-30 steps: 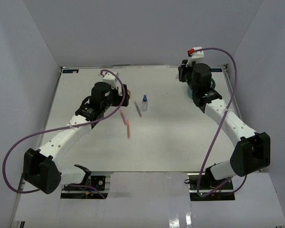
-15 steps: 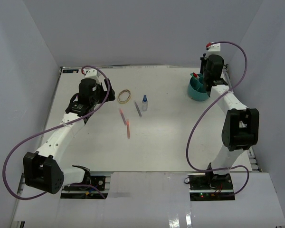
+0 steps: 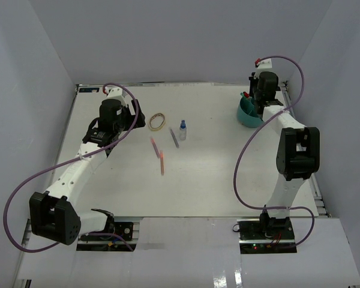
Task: Sort the stationery into containers
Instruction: Place the pen in the storage box, then pick up the pen from the center of the board, then place the pen in the storage box.
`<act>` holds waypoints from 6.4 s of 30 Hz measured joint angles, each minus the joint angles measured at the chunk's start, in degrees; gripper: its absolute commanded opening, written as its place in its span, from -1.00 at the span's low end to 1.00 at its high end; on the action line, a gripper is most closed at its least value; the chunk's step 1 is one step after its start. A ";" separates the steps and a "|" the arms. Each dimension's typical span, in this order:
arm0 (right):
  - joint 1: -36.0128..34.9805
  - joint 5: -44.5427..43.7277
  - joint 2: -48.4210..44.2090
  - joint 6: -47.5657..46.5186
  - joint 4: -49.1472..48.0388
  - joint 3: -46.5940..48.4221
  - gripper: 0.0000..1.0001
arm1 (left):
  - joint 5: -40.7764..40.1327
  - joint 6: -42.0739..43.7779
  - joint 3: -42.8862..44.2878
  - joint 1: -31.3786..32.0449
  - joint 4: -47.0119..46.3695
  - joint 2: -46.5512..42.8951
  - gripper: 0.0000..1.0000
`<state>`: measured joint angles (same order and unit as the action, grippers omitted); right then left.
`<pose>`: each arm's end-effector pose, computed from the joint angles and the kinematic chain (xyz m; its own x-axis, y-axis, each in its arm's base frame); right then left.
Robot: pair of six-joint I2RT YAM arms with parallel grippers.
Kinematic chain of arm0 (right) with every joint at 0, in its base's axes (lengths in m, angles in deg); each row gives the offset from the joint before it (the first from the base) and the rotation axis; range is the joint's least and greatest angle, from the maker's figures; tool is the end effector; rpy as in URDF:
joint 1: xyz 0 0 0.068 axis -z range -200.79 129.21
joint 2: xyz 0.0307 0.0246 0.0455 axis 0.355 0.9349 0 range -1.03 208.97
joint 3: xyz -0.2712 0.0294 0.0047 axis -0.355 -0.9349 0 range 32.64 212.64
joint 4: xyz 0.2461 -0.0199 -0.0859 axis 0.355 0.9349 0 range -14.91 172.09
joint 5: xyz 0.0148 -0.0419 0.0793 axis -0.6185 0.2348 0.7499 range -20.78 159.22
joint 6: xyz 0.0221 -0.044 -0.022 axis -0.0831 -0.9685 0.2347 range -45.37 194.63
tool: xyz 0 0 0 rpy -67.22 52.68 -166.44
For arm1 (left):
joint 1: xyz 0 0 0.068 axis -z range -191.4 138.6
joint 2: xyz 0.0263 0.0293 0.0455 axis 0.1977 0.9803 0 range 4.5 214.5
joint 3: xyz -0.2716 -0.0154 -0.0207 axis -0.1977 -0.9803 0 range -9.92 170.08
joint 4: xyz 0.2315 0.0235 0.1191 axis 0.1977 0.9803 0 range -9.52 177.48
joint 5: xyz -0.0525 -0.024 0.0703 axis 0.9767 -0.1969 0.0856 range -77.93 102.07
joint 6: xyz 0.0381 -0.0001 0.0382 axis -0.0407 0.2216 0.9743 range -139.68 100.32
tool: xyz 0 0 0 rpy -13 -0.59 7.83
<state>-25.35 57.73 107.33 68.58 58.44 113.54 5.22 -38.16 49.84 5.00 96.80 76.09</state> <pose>0.4542 0.0291 0.2839 -0.1983 -0.1192 -0.9729 0.0969 0.9853 -0.1405 0.2748 -0.0764 0.3209 -0.4861 -0.1849 -0.8541 0.0269 0.9737 -0.2261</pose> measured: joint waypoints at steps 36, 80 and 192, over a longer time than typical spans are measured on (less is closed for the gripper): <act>0.04 2.91 0.94 -1.73 4.37 0.37 0.16 | 0.87 0.20 0.00 0.00 0.00 0.00 0.96; -3.96 18.45 -71.10 23.61 15.13 -50.95 0.96 | -0.39 -14.34 7.02 9.40 14.88 28.06 0.78; -35.50 12.92 -35.26 22.58 10.12 -18.86 -0.85 | 11.45 13.79 -15.76 15.56 -5.92 -14.40 0.96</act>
<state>-60.84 70.65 72.07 91.16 68.56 94.68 16.67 -24.37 34.08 20.57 90.88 61.69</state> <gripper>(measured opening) 0.214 0.979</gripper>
